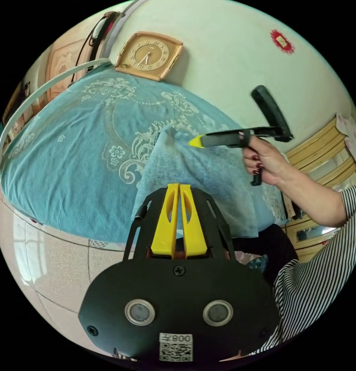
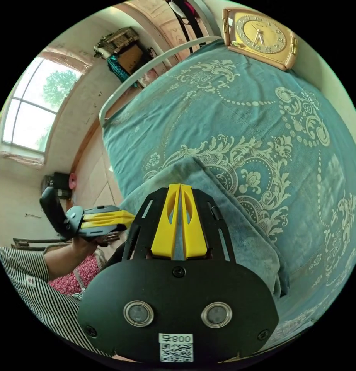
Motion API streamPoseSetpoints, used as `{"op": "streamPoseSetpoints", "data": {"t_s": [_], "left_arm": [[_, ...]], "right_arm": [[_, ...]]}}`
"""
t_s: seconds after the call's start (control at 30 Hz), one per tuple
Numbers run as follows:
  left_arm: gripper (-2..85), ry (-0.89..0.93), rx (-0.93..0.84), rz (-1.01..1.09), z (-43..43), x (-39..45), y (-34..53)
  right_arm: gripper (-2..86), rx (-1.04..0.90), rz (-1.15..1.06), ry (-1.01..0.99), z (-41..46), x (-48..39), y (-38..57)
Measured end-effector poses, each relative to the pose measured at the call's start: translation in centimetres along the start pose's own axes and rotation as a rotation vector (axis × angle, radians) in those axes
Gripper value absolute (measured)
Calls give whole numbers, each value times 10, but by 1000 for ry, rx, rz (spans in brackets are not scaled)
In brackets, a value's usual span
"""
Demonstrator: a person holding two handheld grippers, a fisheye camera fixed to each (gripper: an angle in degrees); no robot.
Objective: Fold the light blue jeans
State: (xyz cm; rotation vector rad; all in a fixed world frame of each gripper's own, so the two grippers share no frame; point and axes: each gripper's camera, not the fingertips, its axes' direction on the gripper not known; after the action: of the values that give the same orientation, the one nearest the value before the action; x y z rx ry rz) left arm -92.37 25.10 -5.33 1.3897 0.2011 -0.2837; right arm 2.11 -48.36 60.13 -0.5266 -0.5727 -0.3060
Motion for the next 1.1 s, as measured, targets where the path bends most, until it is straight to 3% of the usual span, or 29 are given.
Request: {"op": "streamPoseSetpoints", "data": {"t_s": [0.1, 0.27, 0.5, 0.93, 1.1], "left_arm": [[3, 73, -7, -33, 0, -1, -13], [7, 40, 41, 18, -20, 32, -30], [58, 255, 20, 219, -11, 108, -95], [76, 160, -127, 511, 48, 226, -236], [78, 140, -197, 542, 64, 245, -267]], "right_arm": [[2, -14, 42, 34, -14, 10, 38], [4, 56, 145, 70, -56, 38, 103], [28, 128, 338, 82, -105, 98, 174], [57, 43, -14, 289, -130, 112, 170], [22, 1, -103, 312, -138, 123, 169]]}}
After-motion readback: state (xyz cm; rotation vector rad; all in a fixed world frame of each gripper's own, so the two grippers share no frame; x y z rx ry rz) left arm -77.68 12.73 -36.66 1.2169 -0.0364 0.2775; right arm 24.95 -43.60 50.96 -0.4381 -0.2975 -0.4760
